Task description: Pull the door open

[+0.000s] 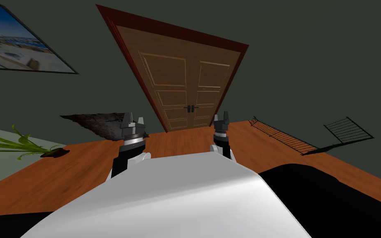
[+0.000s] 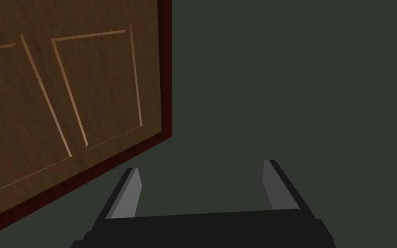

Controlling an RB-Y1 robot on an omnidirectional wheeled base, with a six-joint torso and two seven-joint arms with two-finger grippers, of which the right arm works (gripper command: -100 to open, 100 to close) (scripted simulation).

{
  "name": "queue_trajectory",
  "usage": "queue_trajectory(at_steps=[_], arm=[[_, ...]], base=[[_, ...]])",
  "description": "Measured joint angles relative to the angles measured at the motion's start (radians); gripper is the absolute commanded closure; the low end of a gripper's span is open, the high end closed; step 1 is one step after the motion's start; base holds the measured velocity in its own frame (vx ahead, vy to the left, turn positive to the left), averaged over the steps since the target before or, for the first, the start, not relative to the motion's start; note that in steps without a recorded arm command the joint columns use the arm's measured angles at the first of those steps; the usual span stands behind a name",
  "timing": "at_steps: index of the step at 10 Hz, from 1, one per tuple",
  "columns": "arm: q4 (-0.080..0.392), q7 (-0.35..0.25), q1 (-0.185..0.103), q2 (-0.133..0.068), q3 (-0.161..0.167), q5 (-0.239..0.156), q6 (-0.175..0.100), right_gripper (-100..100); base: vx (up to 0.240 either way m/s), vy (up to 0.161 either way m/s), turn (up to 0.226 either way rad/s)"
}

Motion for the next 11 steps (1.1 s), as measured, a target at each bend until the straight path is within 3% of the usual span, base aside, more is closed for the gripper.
queue_trajectory(at_steps=[6, 11], arm=[[0.128, -0.009, -0.062, -0.047, -0.013, -0.010, 0.032, -100], [0.242, -0.020, -0.110, -0.082, -0.026, -0.021, 0.049, -100]], base=[[0.167, -0.002, 0.048], [0.086, -0.014, 0.046]])
